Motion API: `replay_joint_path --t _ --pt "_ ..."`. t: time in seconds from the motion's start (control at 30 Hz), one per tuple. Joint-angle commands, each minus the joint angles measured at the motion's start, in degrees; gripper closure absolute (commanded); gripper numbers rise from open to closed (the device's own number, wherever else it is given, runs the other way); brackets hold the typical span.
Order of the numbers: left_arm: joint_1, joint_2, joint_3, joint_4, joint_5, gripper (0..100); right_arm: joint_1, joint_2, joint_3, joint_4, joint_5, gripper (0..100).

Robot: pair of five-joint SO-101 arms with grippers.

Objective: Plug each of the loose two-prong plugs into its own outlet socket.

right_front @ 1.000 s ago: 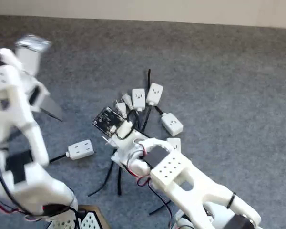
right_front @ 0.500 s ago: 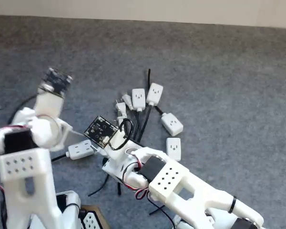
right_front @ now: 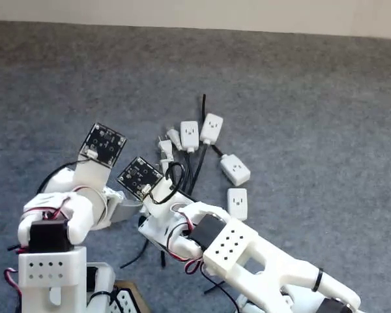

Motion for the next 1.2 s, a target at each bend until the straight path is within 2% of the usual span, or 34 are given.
replay_joint_path --t 0.0,0.17,0.47,0.63,0.9,1.07,1.17 --pt "-2.42 -2.51 4.97 -5.01 0.7 57 -0.48 -2.24 -0.31 -0.57 -0.7 99.3" --pt "-5.67 -3.47 9.45 -8.62 0.44 57 -0.4 -2.33 -1.19 2.33 -0.62 99.3" --pt "-5.58 -3.47 13.41 -10.46 0.35 57 7.16 -8.75 -6.46 9.71 -0.44 99.3" --pt "-4.35 -3.47 15.34 -11.16 0.35 57 7.43 -14.55 -6.37 12.26 1.14 99.3" --pt "-3.21 -3.47 17.63 -11.25 0.35 57 8.92 -15.08 -6.55 12.35 1.32 99.3" --pt "-4.09 -3.38 14.11 -11.08 0.53 57 10.68 -14.99 -6.11 12.44 3.25 99.3" --pt "-7.6 -2.86 7.69 -10.99 0.79 57 10.77 -14.99 -4.62 12.44 3.96 99.3"
